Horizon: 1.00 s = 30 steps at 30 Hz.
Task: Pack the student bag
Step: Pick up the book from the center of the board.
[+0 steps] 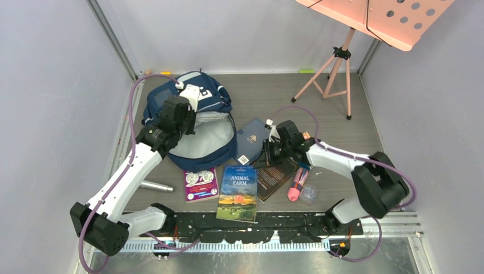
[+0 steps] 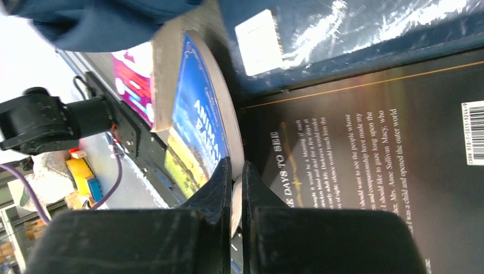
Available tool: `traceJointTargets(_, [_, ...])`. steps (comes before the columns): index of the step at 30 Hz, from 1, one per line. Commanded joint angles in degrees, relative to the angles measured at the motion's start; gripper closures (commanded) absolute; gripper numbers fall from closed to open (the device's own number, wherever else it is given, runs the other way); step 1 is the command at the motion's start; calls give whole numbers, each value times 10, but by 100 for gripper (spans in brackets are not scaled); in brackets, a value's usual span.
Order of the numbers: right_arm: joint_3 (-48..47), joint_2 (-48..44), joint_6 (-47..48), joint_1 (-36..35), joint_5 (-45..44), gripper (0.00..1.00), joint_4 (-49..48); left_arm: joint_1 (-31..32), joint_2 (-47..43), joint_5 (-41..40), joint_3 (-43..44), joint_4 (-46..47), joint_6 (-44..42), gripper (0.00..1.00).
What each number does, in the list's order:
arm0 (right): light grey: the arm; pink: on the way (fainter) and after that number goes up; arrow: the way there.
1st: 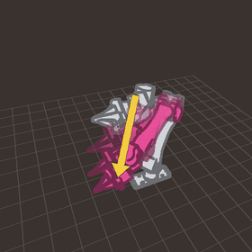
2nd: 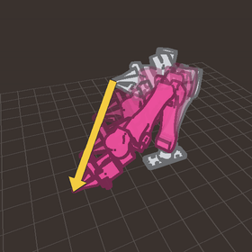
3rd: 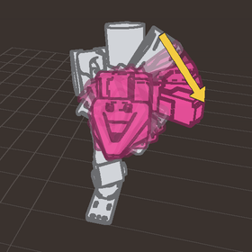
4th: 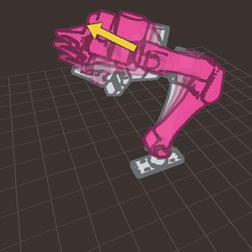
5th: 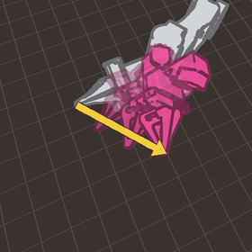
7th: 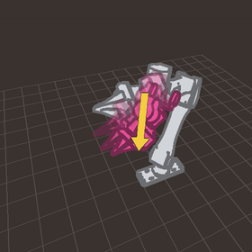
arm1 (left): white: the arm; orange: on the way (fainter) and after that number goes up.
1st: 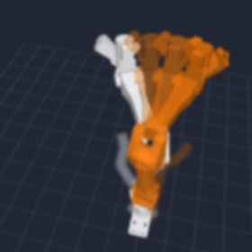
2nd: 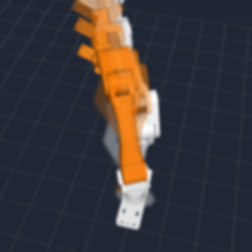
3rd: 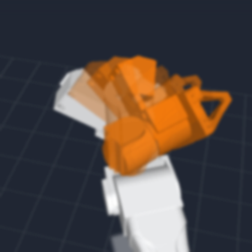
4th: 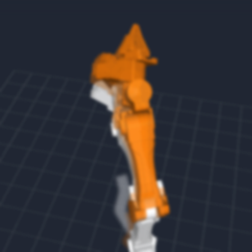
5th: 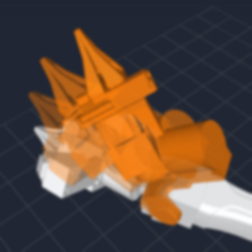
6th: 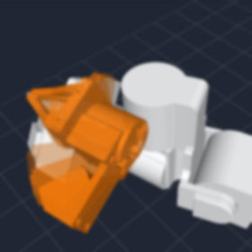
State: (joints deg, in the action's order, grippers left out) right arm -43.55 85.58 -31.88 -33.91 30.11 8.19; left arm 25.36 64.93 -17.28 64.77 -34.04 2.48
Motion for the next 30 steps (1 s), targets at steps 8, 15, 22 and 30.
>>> traceJointTargets(8, [-42,-267,1,-1,-99,100,3,-5,-56,214,-3,79,10,12])
traceJointTargets(15, [-117,-329,57,-1,-119,100,19,-5,-111,479,-42,179,47,0])
traceJointTargets(22, [-191,-340,86,-1,-78,99,-5,-5,-87,582,-39,203,74,0])
traceJointTargets(30, [-220,-346,62,-1,8,100,-93,-5,-92,557,-45,210,75,0])
